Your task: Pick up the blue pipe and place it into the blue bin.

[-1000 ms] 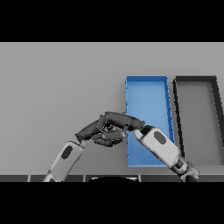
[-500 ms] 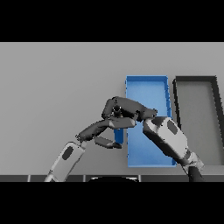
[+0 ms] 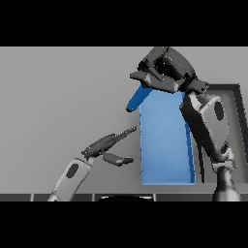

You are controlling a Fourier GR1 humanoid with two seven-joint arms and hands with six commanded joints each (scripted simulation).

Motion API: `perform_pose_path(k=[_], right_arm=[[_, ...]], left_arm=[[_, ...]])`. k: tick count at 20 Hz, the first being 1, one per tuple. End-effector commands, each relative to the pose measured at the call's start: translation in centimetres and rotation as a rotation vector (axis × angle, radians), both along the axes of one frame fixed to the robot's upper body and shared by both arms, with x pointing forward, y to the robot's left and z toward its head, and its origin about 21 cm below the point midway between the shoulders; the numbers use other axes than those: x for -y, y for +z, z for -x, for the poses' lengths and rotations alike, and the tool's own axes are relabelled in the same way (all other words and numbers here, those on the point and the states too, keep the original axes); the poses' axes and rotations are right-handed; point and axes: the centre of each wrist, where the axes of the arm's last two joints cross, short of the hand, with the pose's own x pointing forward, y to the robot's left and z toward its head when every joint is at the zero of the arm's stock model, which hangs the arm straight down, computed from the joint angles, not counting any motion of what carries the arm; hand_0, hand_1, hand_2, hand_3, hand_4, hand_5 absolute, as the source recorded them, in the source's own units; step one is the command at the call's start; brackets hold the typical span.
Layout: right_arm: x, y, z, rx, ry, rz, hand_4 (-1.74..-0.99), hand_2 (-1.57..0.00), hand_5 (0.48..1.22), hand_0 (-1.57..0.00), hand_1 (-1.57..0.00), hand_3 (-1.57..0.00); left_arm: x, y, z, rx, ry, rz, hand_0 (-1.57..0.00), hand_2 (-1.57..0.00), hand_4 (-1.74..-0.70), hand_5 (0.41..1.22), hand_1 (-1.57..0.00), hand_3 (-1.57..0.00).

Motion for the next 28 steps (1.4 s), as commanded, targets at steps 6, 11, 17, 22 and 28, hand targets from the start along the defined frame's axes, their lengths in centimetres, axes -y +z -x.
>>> perform_pose_path(k=[6,11,17,22,28], right_arm=[[5.3,-5.4,-4.3,-0.231,-0.279,0.068,-1.739,-1.57,1.120,-1.57,-1.57,-1.57],[7.1,-11.9,-4.1,-0.433,-0.410,0.152,-1.740,-1.57,1.120,-1.57,-1.57,-1.57],[8.4,-18.3,-2.4,-0.690,-0.483,0.264,-1.694,-1.57,1.124,-1.57,-1.57,-1.57],[8.8,-22.1,-1.8,-0.797,-0.522,0.349,-1.547,-1.39,1.133,-1.56,-1.46,-1.12],[8.3,-24.4,-1.9,-0.906,-0.508,0.494,-1.242,-0.36,1.081,-0.43,-0.38,-0.29]], left_arm=[[-0.1,0.1,-0.2,-0.011,0.019,0.012,0.00,0.00,-0.90,0.489,0.00,0.00],[-0.4,0.2,-0.3,-0.017,0.026,-0.006,0.00,0.00,-0.89,0.474,0.00,0.00],[-0.2,-0.3,-0.2,-0.013,0.020,0.001,0.00,0.00,-0.88,0.463,0.00,0.00],[0.2,0.1,-0.4,-0.016,0.030,-0.003,0.00,0.00,-0.89,0.455,0.00,0.00],[0.0,-0.1,-0.2,-0.028,0.035,-0.004,0.00,0.00,-0.89,0.453,0.00,0.00]])
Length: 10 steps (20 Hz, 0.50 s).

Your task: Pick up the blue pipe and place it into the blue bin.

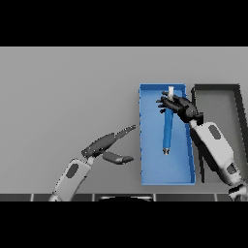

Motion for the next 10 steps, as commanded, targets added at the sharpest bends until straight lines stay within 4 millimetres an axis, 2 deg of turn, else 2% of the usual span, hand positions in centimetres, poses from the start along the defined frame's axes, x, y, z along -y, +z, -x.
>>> perform_pose_path(k=[1,3,5,10], right_arm=[[0.0,-0.6,0.2,-0.050,0.023,0.050,-1.208,-0.29,1.028,-0.34,-0.31,-0.23],[0.1,-1.0,0.3,-0.068,0.060,0.122,-1.165,-0.19,0.924,-0.22,-0.19,-0.15],[0.0,-1.3,0.5,-0.074,0.088,0.166,-1.131,-0.12,0.857,-0.14,-0.12,-0.10],[0.0,-2.1,0.6,-0.080,0.113,0.254,-1.124,-0.04,0.717,-0.04,-0.04,-0.03]], left_arm=[[0.0,0.1,0.0,0.004,-0.003,0.003,0.00,0.00,-0.89,0.452,0.00,0.00],[-0.1,0.1,0.0,0.009,-0.005,0.007,0.00,0.00,-0.89,0.453,0.00,0.00],[-0.1,0.0,0.0,0.009,-0.007,0.007,0.00,0.00,-0.90,0.450,0.00,0.00],[-0.1,0.1,0.1,0.003,-0.012,0.012,0.00,0.00,-0.91,0.458,0.00,0.00]])
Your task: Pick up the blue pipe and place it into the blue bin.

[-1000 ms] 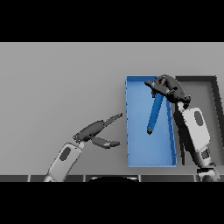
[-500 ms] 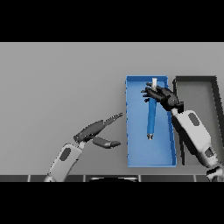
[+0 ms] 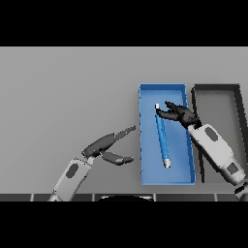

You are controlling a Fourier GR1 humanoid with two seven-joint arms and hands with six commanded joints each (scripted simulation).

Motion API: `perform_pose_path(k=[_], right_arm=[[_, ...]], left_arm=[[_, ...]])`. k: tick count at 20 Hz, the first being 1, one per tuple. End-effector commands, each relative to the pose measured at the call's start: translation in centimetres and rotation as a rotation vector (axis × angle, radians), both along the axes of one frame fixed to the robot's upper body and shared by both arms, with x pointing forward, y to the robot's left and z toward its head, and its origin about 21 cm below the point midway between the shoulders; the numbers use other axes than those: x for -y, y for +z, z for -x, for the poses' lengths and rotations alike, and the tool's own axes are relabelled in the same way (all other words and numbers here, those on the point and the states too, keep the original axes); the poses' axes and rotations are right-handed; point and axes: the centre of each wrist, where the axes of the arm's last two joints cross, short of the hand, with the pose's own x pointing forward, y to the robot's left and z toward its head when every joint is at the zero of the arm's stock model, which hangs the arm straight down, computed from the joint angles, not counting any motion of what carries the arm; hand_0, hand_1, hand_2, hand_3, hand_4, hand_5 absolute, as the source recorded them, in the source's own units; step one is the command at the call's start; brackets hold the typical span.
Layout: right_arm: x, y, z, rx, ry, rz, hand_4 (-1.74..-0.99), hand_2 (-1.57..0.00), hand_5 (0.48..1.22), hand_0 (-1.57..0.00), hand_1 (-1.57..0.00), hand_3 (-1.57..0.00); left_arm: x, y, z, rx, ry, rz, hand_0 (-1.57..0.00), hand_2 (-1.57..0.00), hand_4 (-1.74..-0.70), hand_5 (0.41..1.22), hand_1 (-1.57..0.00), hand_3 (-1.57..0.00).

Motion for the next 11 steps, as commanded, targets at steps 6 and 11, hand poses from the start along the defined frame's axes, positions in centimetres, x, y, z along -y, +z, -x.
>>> perform_pose_path(k=[6,11], right_arm=[[0.07,0.41,-0.26,0.012,0.007,0.023,-1.132,-0.01,0.675,-0.01,-0.01,-0.01],[0.40,-0.29,-0.28,0.019,0.032,-0.002,-1.129,-0.01,0.677,-0.01,-0.01,-0.01]], left_arm=[[-0.11,-0.12,-0.21,-0.003,0.002,0.003,0.00,0.00,-0.92,0.466,0.00,0.00],[0.76,-0.69,0.11,-0.021,-0.001,0.012,0.00,0.00,-0.92,0.468,0.00,0.00]])
